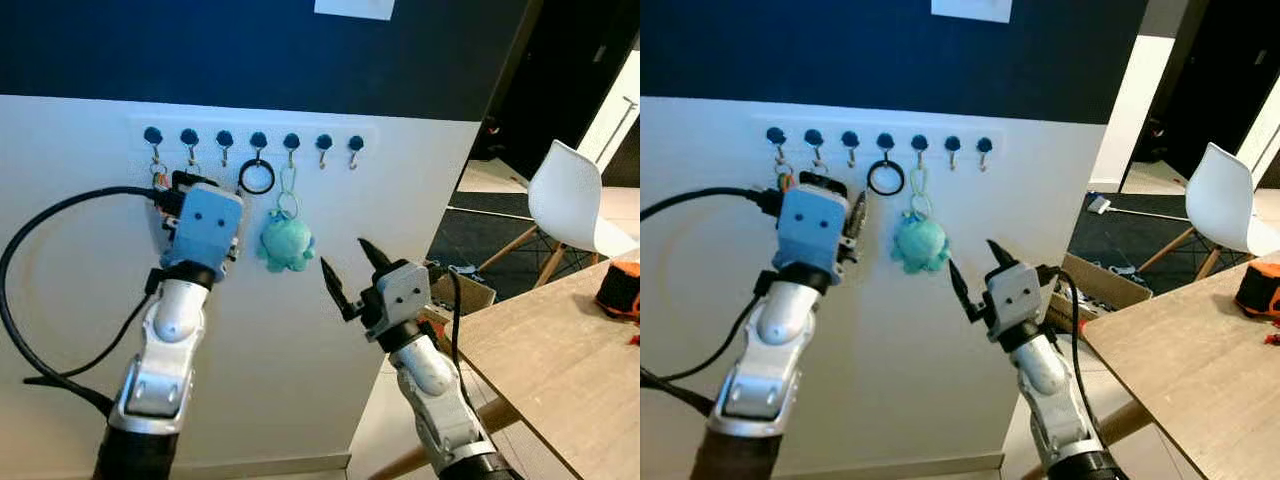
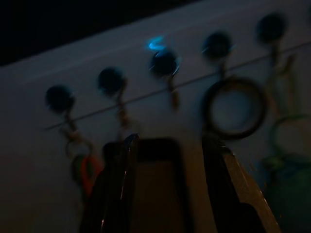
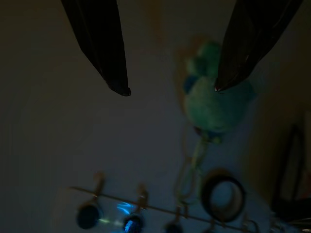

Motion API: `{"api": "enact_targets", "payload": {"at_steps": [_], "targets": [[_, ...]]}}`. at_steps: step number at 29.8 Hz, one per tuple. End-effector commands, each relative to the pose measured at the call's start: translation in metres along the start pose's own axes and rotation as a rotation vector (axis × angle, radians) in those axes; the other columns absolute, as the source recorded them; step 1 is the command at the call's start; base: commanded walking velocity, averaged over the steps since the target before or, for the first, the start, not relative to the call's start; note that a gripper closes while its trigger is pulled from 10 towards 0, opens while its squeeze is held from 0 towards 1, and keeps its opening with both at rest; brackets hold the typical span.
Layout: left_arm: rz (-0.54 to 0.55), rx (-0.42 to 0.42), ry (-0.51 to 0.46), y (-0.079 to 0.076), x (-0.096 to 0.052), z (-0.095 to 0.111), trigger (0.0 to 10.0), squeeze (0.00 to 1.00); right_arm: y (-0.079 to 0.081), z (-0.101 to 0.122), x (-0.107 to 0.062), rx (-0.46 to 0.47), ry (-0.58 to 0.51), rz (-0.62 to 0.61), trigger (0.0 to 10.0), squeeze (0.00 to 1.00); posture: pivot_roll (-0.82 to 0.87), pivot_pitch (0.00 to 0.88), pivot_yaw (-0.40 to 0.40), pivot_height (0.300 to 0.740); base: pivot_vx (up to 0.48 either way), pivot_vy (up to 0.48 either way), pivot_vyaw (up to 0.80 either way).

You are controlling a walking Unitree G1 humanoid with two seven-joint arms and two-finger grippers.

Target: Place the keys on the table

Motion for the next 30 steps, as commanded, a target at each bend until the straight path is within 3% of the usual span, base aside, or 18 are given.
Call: {"api": "enact_targets", "payload": {"at_steps": [1, 6, 13, 14, 17, 18, 26, 30], "targets": [[-0.001, 0.007, 0.010, 0.006, 0.003, -0.002, 10.0, 0.00, -0.004, 0.000, -0.002, 0.001, 0.000, -0.020, 10.0, 0.00, 0.12, 0.013, -0.047, 0.740, 0.000, 0.000, 0.00], [0.054, -0.015, 0.058, 0.030, 0.000, -0.015, 10.0, 0.00, -0.004, -0.002, -0.006, 0.000, 0.010, -0.023, 10.0, 0.00, 0.12, 0.016, -0.046, 0.740, 0.000, 0.000, 0.00], [0.058, -0.063, 0.114, 0.043, -0.004, -0.031, 10.0, 0.00, -0.003, -0.003, -0.004, 0.005, 0.015, -0.022, 10.0, 0.00, 0.13, 0.017, -0.050, 0.740, 0.000, 0.000, 0.00], [0.057, -0.066, 0.117, 0.043, -0.004, -0.032, 9.2, 0.00, -0.003, -0.003, -0.004, 0.006, 0.014, -0.021, 10.0, 0.00, 0.14, 0.017, -0.051, 0.740, 0.000, 0.000, 0.00], [0.051, -0.076, 0.122, 0.042, -0.003, -0.033, 9.0, 0.00, -0.002, -0.003, -0.003, 0.008, 0.013, -0.019, 10.0, 0.00, 0.14, 0.017, -0.051, 0.740, 0.000, 0.000, 0.00], [0.045, -0.081, 0.122, 0.040, -0.002, -0.033, 8.3, 0.00, -0.002, -0.003, -0.002, 0.009, 0.013, -0.018, 10.0, 0.00, 0.14, 0.016, -0.051, 0.740, 0.000, 0.000, 0.00], [0.028, -0.098, 0.125, 0.029, 0.004, -0.034, 7.2, 0.00, -0.002, -0.003, -0.003, 0.009, 0.013, -0.020, 10.0, 0.00, 0.12, 0.013, -0.047, 0.740, 0.000, 0.000, 0.00], [0.067, -0.087, 0.146, 0.034, 0.007, -0.039, 4.7, 0.00, -0.004, -0.003, -0.003, 0.006, 0.015, -0.026, 10.0, 0.00, 0.12, 0.012, -0.046, 0.740, 0.000, 0.000, 0.00]]}}
Point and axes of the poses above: a point about 5 cm out from each wrist's last joint towards the gripper, its own x axis pointing out of the wrist towards the gripper, its own z axis along the axis of the wrist's last joint, y = z × x, the point moved 2 cm from there along x, pointing out of the wrist towards the gripper, and after that the axes turned 9 degrees about x, right-handed, at the moved point
